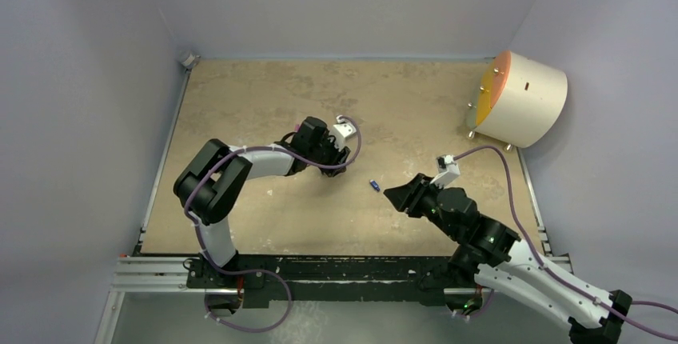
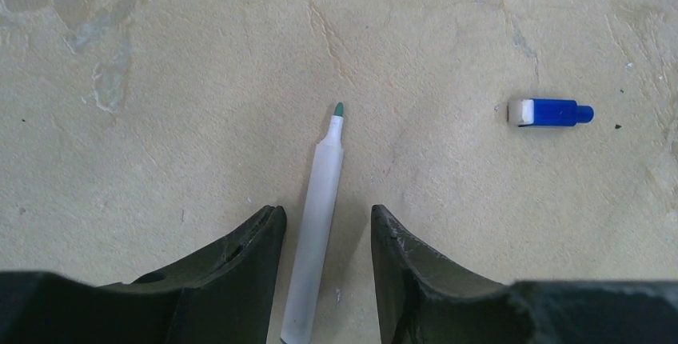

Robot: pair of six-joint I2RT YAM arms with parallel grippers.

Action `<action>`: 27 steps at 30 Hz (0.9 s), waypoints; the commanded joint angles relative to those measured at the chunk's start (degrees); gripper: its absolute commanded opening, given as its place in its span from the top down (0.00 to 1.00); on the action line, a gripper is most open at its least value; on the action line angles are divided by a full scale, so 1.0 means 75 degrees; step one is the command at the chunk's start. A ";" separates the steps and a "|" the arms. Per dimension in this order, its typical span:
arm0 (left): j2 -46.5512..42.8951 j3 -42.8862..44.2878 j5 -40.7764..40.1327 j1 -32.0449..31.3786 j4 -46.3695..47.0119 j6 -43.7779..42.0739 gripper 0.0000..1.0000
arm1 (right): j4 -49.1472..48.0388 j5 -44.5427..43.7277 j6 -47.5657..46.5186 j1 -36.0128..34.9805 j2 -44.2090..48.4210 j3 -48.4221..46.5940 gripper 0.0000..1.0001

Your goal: Insert the pens into the pen caps

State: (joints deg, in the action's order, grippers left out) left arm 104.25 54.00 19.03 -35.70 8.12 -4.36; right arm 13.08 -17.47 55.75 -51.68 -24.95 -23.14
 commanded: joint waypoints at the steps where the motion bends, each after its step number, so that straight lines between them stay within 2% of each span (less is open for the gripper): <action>1: 0.0220 0.0349 -0.0068 -0.0018 -0.0316 -0.0330 0.56 | -0.0235 -0.0193 -0.0105 -0.0012 0.0187 -0.0201 0.57; 2: 0.0260 0.0320 -0.0079 -0.0020 -0.0323 -0.0316 0.55 | -0.0218 -0.0206 -0.0108 -0.0012 0.0215 -0.0191 0.57; 3: 0.0276 0.0298 -0.0092 -0.0019 -0.0346 -0.0315 0.47 | -0.0212 -0.0228 -0.0107 -0.0012 0.0231 -0.0186 0.57; 6: 0.0306 0.0281 -0.0180 -0.0021 -0.0447 -0.0309 0.44 | -0.0197 -0.0236 -0.0130 -0.0012 0.0207 -0.0185 0.57; 13: 0.0330 0.0221 -0.0043 -0.0021 -0.0577 -0.0317 0.75 | -0.0319 -0.0279 -0.0173 -0.0012 -0.0049 -0.0208 0.57; 16: 0.0255 -0.0001 0.0158 -0.0021 -0.0385 -0.0218 1.00 | -0.0399 -0.0277 -0.0170 -0.0012 -0.0104 -0.0183 0.57; 19: 0.0013 -0.0492 0.0628 -0.0006 0.0278 0.0108 1.00 | -0.0590 -0.0240 -0.0167 -0.0011 -0.0166 -0.0114 0.57; 23: -0.0696 -0.1232 0.1559 0.0027 0.2237 0.1307 1.00 | -0.1136 -0.0178 -0.0304 -0.0006 -0.0499 -0.0082 0.57; 27: -0.1355 -0.1626 0.1802 0.0026 0.3846 0.2384 1.00 | -0.1873 -0.0229 -0.0551 -0.0007 -0.1374 -0.0313 0.57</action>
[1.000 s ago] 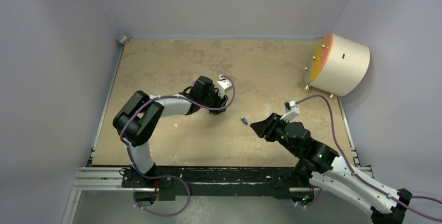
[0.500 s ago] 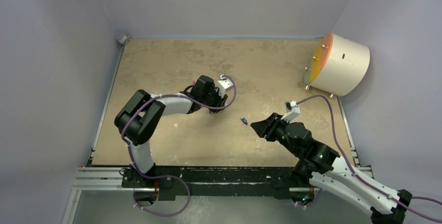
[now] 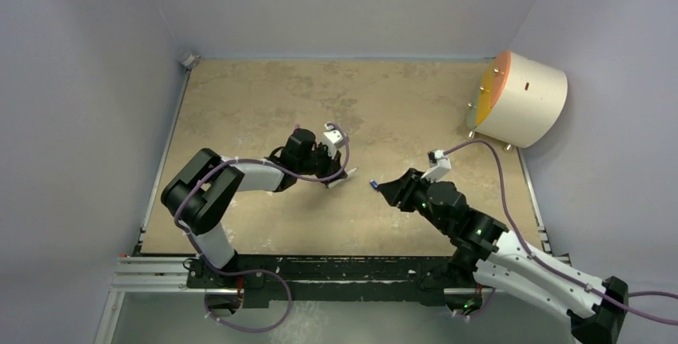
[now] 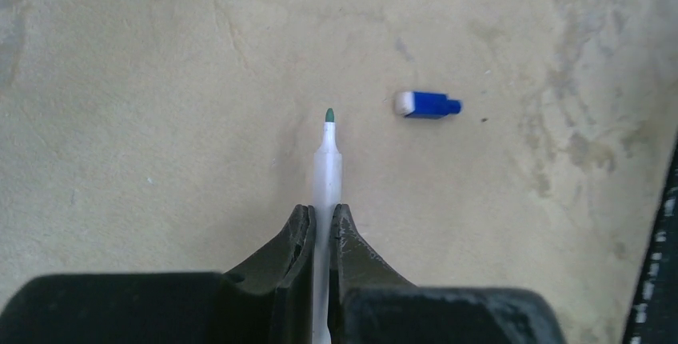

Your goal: Insert the pens into the pen caps

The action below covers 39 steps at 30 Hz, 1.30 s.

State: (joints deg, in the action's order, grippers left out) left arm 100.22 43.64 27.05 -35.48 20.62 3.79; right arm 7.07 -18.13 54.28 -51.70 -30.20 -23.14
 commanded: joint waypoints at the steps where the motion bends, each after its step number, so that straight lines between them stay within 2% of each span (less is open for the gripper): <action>1: -0.0957 -0.0314 0.0736 -0.0003 0.2491 0.1535 1.00 | -0.1266 -0.0201 -0.0398 -0.0008 -0.0944 -0.0399 0.57; 7: -0.1764 -0.0731 0.0492 -0.0002 0.3932 0.2544 1.00 | -0.1923 -0.0821 -0.0154 0.0003 -0.2371 -0.1183 0.52; 15: -0.2495 -0.0922 0.0493 -0.0003 0.3665 0.2491 1.00 | -0.3001 -0.0868 -0.0597 0.0069 -0.2693 -0.1815 0.49; 21: -0.2880 -0.1272 0.0713 -0.0003 0.4565 0.3217 1.00 | -0.3014 -0.0653 -0.0990 0.0282 -0.3019 -0.2502 0.47; 27: -0.3443 -0.1353 0.0778 -0.0003 0.4522 0.3329 1.00 | -0.3143 -0.0439 -0.1000 0.0287 -0.3362 -0.2714 0.47; 35: -0.3573 -0.1365 0.0819 -0.0013 0.4457 0.3301 1.00 | -0.3247 -0.0062 -0.1118 0.0285 -0.3660 -0.2946 0.49; 39: -0.3482 -0.1343 0.0895 -0.0015 0.4518 0.3317 1.00 | -0.3387 0.0195 -0.1187 0.0286 -0.3845 -0.3008 0.60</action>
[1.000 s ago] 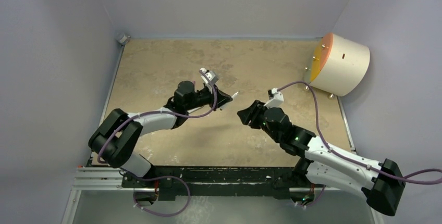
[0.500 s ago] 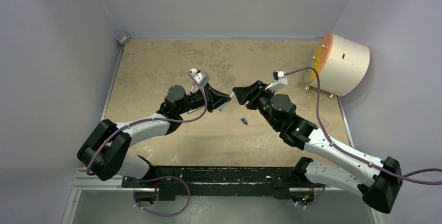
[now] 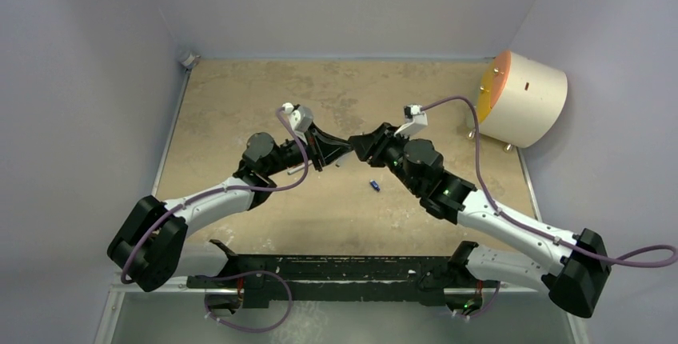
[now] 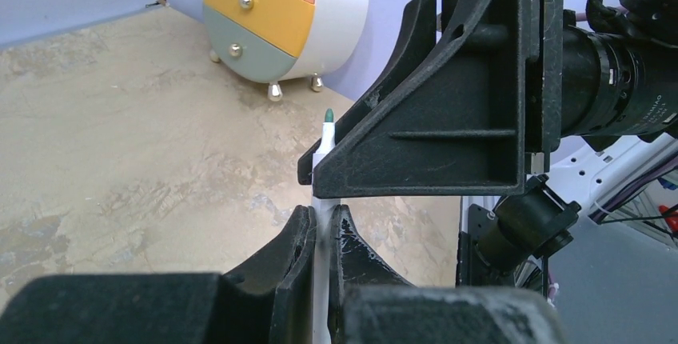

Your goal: Insert the pens into the pen caps

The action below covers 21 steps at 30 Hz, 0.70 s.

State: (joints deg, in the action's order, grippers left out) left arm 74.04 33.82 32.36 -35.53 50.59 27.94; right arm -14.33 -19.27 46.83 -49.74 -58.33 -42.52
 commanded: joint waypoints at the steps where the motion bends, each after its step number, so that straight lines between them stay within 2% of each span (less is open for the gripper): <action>1: 0.0019 -0.0028 0.0202 -0.0009 0.0556 0.0115 1.00 | -0.0538 0.0399 -0.0207 0.0025 -0.0158 -0.0459 0.60; 5: -0.0030 -0.0033 0.0204 -0.0015 0.0591 0.0165 1.00 | -0.0548 0.0581 -0.0264 0.0032 -0.0388 -0.0559 0.66; 7: -0.0096 -0.0033 0.0188 -0.0021 0.0574 0.0176 1.00 | -0.0551 0.0628 -0.0259 0.0024 -0.0445 -0.0579 0.76; 9: -0.0171 -0.0045 0.0157 -0.0019 0.0530 0.0160 1.00 | -0.0538 0.0647 -0.0238 0.0038 -0.0450 -0.0557 0.90; 11: -0.0237 -0.0042 0.0125 -0.0021 0.0442 0.0125 1.00 | -0.0559 0.0642 -0.0213 0.0023 -0.0392 -0.0522 0.99; 14: -0.0267 -0.0039 0.0146 -0.0021 0.0352 0.0178 1.00 | -0.0571 0.0612 -0.0245 0.0033 -0.0260 -0.0469 1.00; 18: -0.0137 0.0055 0.0558 -0.0058 0.0260 0.0356 0.78 | -0.0551 0.0676 -0.0566 0.0023 -0.0109 -0.0516 1.00; 21: -0.0071 0.0104 0.0766 -0.0134 0.0094 0.0305 0.69 | -0.0381 0.0709 -0.0798 0.0024 -0.0067 -0.0621 1.00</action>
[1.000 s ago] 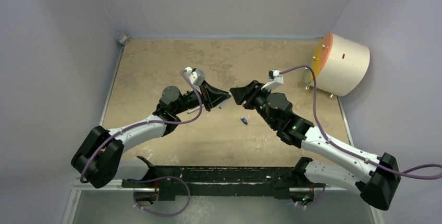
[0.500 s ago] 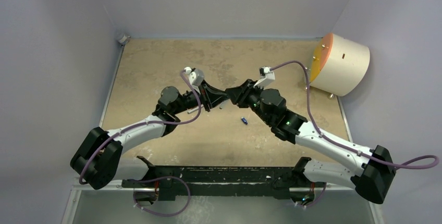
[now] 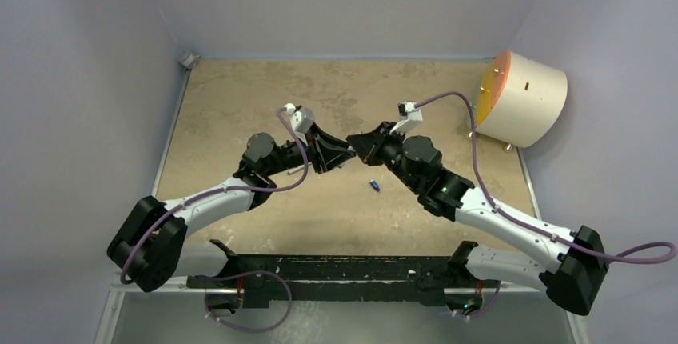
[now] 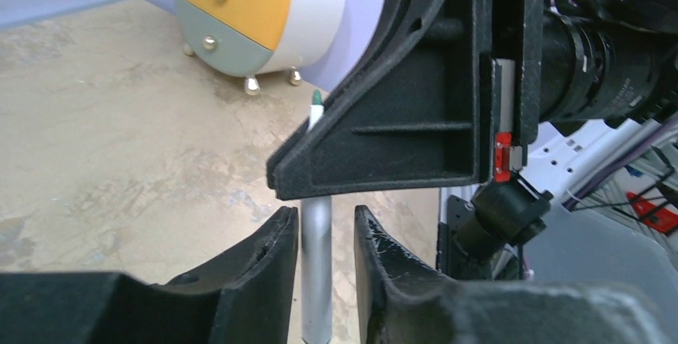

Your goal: Insert the pens into the pen caps

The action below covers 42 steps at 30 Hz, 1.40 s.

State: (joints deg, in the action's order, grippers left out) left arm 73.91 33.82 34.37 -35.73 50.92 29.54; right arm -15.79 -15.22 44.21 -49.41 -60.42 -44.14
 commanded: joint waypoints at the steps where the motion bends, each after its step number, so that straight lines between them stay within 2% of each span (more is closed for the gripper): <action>1: -0.0047 0.0107 0.0563 -0.0126 -0.0014 0.0043 0.69 | -0.0170 0.0143 -0.0504 -0.0014 0.0235 -0.0425 1.00; 6: 0.0000 0.0119 0.0613 -0.0221 -0.0281 -0.0177 0.68 | -0.0192 0.0137 -0.0672 -0.0020 0.0236 -0.0489 1.00; 12: 0.0062 0.0101 0.0625 -0.0234 -0.0333 -0.0239 0.89 | -0.0239 0.0275 -0.0729 -0.0021 0.0135 -0.0556 1.00; 14: 0.0122 0.0119 0.0684 -0.0240 -0.0354 -0.0276 1.00 | -0.0281 0.0315 -0.0703 -0.0014 0.0135 -0.0514 1.00; 16: 0.0158 0.0083 0.0680 -0.0235 -0.0338 -0.0282 1.00 | -0.0329 0.0342 -0.0706 -0.0015 0.0146 -0.0461 1.00; 17: 0.0136 0.0049 0.0590 -0.0240 -0.0291 -0.0278 1.00 | -0.0343 0.0342 -0.0728 -0.0021 0.0162 -0.0441 0.97; 19: 0.0004 -0.0080 0.0254 -0.0239 -0.0149 -0.0249 1.00 | -0.0327 0.0184 -0.0766 -0.0021 0.0315 -0.0370 0.69; 20: -0.0126 -0.0147 0.0024 -0.0239 -0.0160 -0.0265 1.00 | -0.0267 -0.0140 -0.0752 -0.0017 0.0469 -0.0289 0.58; 21: -0.0285 -0.0212 -0.0197 -0.0235 -0.0237 -0.0333 1.00 | -0.0260 -0.0472 -0.0766 -0.0021 0.0733 -0.0186 0.52; 23: -0.0593 -0.0261 -0.0551 -0.0234 -0.0587 -0.0511 1.00 | -0.0256 -0.0732 -0.0719 -0.0016 0.1384 0.0199 0.47; 25: -0.0924 -0.0301 -0.0904 -0.0228 -0.0821 -0.0610 1.00 | -0.0350 -0.1188 -0.0827 -0.0018 0.2084 0.0601 0.46; 29: -0.1470 -0.0334 -0.1299 -0.0224 -0.0992 -0.0431 1.00 | 0.0460 -0.1824 -0.1015 -0.0016 0.2782 0.0754 0.48; 33: -0.2098 -0.0058 -0.1540 -0.0227 -0.1677 -0.0402 1.00 | 0.1094 -0.1695 -0.1102 -0.0020 0.2207 0.0676 0.50; 35: -0.2471 0.0227 -0.2064 -0.0223 -0.2405 -0.0550 1.00 | 0.1016 -0.1404 -0.1117 -0.0019 0.1532 0.0669 0.50; 38: -0.2657 0.1186 -0.3829 -0.0227 -0.4865 -0.0854 1.00 | 0.0069 -0.1178 -0.1388 -0.0033 0.0606 0.0822 0.54; 40: -0.2662 0.1760 -0.4209 -0.0226 -0.5926 -0.1080 1.00 | -0.1232 -0.0620 -0.1747 -0.0033 0.0011 0.1143 0.58; 42: -0.2781 0.2084 -0.4341 -0.0229 -0.6397 -0.1094 1.00 | -0.2211 -0.0237 -0.1988 -0.0033 -0.0781 0.1150 0.68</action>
State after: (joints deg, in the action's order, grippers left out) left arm 55.16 42.44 10.98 -37.39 17.06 24.29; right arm -16.45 -22.90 34.30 -49.47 -59.86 -36.38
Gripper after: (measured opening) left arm 0.144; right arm 0.383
